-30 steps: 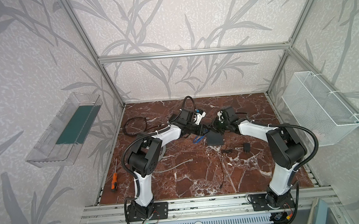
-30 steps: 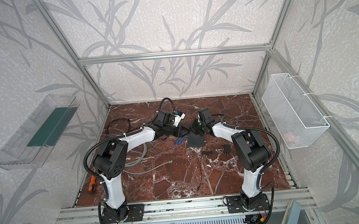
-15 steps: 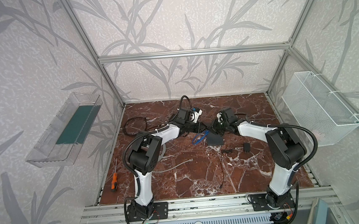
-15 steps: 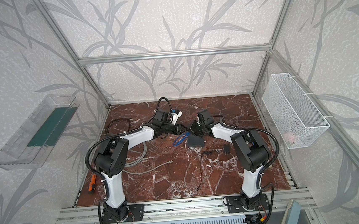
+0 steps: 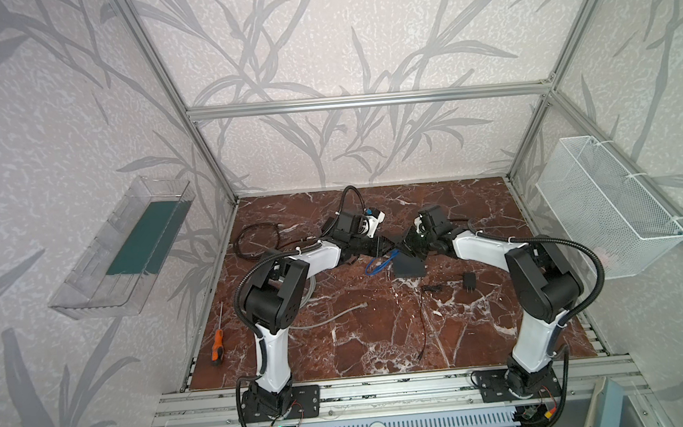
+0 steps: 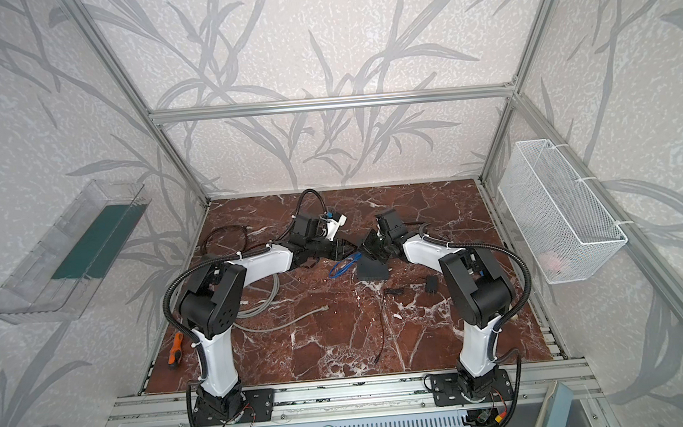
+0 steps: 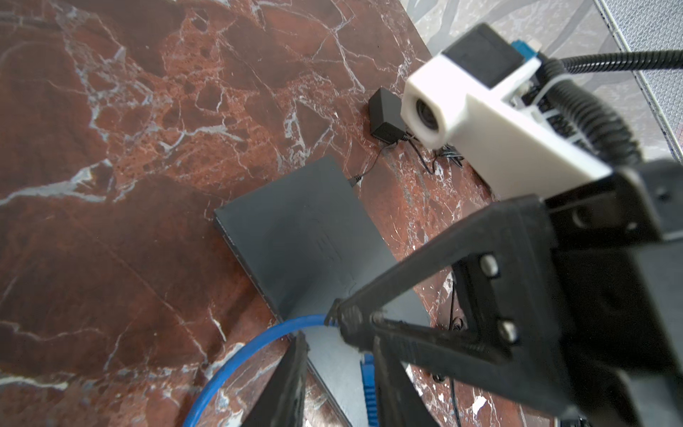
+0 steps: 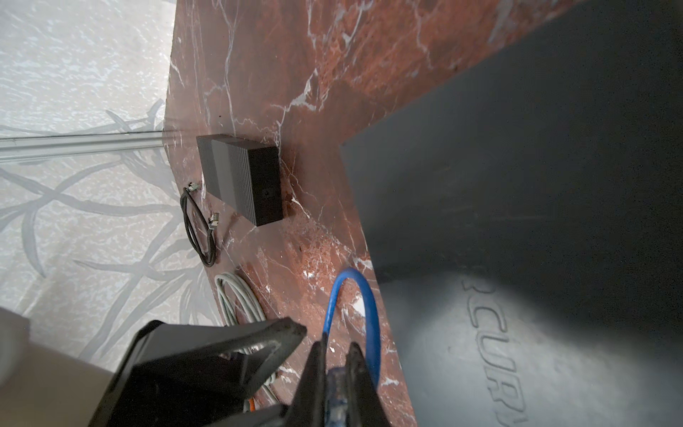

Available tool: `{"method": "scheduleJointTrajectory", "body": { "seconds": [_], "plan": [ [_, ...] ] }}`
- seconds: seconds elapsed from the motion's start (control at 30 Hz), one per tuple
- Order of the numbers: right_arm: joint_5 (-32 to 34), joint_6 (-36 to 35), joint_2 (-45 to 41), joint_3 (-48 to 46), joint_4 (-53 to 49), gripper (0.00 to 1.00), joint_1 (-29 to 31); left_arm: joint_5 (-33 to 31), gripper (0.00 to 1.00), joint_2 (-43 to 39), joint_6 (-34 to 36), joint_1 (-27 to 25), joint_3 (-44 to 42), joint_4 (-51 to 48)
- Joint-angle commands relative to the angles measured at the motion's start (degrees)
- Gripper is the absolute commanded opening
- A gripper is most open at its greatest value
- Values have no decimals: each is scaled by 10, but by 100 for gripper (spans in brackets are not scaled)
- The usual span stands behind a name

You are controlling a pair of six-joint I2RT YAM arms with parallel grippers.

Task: Insert the plug into the switch port

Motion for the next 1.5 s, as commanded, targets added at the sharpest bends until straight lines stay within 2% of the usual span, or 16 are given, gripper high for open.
{"method": "scheduleJointTrajectory", "body": {
  "seconds": [0.0,0.33,0.6,0.9,1.07,1.3,1.47],
  "plan": [
    [-15,18,-11,7,33,11,3,19,32,-14,2,-5,-17,11],
    [-21,23,-21,12,38,12,6,28,31,-10,-2,-5,-20,24],
    [-13,28,-9,11,41,11,6,86,33,-23,-30,-5,-51,104],
    [-22,23,-16,15,44,11,6,40,30,-10,-5,-4,-39,29],
    [-13,15,-25,-5,37,11,5,39,30,-13,-36,7,-44,70],
    [-9,15,-25,-12,37,11,6,49,35,-17,-48,10,-39,90],
    [-10,16,-28,-13,39,11,6,48,28,-11,-43,10,-41,83]
  ]
}}
